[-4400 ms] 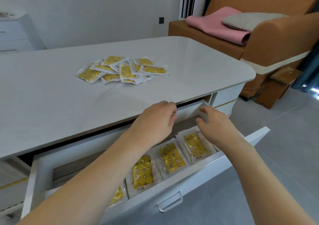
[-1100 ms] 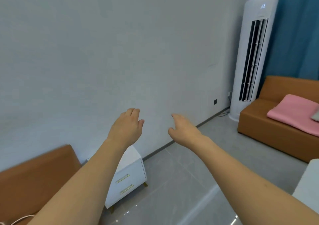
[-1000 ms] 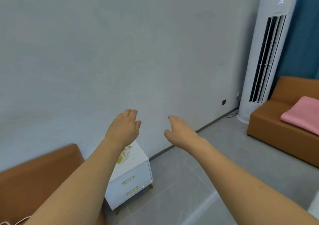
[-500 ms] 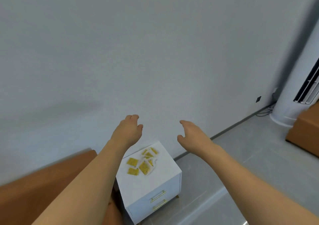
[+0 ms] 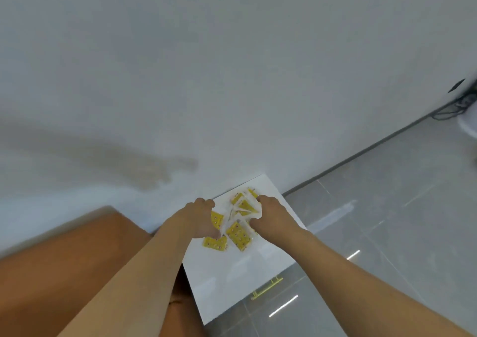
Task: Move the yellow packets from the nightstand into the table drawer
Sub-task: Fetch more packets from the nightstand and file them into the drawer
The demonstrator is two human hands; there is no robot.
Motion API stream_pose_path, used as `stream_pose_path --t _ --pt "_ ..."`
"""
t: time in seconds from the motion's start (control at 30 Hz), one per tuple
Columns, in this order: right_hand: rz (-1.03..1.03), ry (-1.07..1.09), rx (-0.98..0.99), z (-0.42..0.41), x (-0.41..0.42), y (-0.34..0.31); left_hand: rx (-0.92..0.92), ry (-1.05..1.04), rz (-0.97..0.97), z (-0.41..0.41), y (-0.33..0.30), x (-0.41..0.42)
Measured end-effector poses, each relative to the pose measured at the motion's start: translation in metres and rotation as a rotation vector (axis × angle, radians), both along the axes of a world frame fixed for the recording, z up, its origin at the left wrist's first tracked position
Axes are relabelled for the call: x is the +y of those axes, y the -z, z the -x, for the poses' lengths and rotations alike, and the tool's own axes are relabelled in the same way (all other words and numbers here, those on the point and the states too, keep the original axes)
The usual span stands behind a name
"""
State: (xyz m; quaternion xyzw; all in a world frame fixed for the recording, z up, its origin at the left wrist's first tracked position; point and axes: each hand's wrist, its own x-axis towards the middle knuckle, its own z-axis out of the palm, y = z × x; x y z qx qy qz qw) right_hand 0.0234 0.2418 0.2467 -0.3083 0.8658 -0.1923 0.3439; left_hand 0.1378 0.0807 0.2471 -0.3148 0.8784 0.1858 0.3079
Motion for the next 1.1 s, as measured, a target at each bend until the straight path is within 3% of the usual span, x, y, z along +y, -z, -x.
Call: stream_pose_path --t 0.13,0.3,0.43,0.57,0.73,0.93,1.1 --pt "-0.150 -0.135 0.055 0.012 -0.047 0.125 -0.024 0.116 0.039 0.020 0.137 -0.034" --pt "-0.321 -0.285 0.323 0.019 -0.064 0.245 -0.062 0.202 0.102 0.021 0.260 -0.051" --pt "-0.329 -0.282 0.519 0.014 -0.067 0.295 0.017 0.174 0.159 0.005 0.308 -0.048" --pt "-0.273 -0.296 0.628 0.015 -0.071 0.302 0.150 0.176 0.244 -0.002 0.314 -0.045" --pt "-0.341 -0.289 0.468 0.016 -0.080 0.283 0.147 0.119 0.245 -0.002 0.311 -0.043" --pt "-0.248 -0.095 0.010 0.032 -0.075 0.270 -0.064 -0.047 -0.092 0.004 0.305 -0.047" --pt "-0.174 0.011 -0.167 0.048 -0.055 0.255 -0.041 -0.020 0.097 0.002 0.305 -0.052"
